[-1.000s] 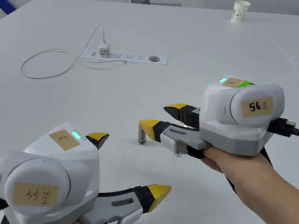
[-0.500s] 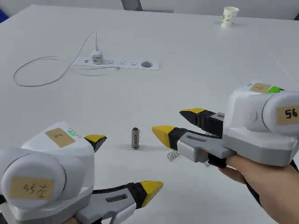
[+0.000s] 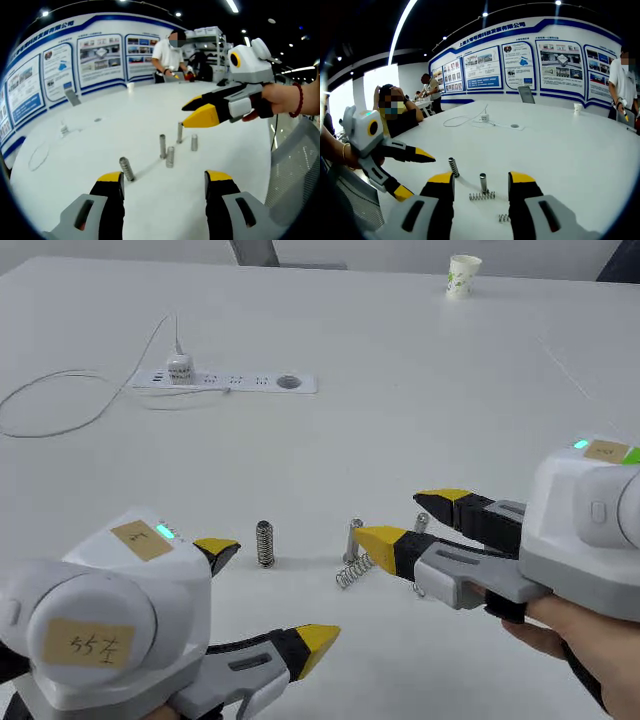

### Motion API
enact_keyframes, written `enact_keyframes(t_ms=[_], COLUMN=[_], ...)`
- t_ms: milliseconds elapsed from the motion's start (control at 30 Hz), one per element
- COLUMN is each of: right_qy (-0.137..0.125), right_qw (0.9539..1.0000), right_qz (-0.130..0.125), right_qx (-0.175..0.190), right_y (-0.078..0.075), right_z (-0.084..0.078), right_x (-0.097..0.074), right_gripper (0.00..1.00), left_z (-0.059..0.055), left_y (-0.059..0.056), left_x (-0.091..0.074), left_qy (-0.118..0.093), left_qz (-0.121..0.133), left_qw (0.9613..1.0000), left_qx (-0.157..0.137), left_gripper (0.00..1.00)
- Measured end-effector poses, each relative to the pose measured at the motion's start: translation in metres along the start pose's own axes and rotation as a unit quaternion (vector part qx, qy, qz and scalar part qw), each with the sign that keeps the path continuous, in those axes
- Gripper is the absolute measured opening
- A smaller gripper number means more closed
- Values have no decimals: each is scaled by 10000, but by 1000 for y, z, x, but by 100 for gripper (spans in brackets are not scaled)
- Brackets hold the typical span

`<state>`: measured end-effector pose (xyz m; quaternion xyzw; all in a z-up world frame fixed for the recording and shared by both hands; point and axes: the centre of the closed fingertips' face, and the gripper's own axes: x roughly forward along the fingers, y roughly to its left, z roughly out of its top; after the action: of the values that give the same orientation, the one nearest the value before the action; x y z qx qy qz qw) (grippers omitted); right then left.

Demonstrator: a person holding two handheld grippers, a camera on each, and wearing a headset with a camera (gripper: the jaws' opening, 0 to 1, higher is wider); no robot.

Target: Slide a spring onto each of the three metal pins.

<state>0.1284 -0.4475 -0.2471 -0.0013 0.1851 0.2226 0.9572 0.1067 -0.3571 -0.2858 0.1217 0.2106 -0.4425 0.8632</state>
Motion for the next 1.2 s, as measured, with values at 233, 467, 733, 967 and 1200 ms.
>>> enact_keyframes(t_ms=[233,467,733,967,1200], right_qy=[18,23,82,76,92], right_qw=[9999,9997,9996,9995,9993], right_qz=[-106,-169,-187,-178,-175], right_qx=[60,158,202,247,307], right_y=[-10,-16,-19,-19,-20], right_z=[-8,-16,-26,-31,-37], right_x=[-11,-20,-29,-34,-36], right_gripper=[44,44,45,45,45], left_z=[-3,-6,-12,-13,-14], left_y=[-3,-5,-4,-5,-8], left_x=[12,27,41,53,64], left_qy=[112,204,318,363,373], left_qz=[-91,-163,-241,-301,-383], left_qw=[9999,9996,9992,9989,9986], left_qx=[45,104,87,42,-15], left_gripper=[61,55,50,45,40])
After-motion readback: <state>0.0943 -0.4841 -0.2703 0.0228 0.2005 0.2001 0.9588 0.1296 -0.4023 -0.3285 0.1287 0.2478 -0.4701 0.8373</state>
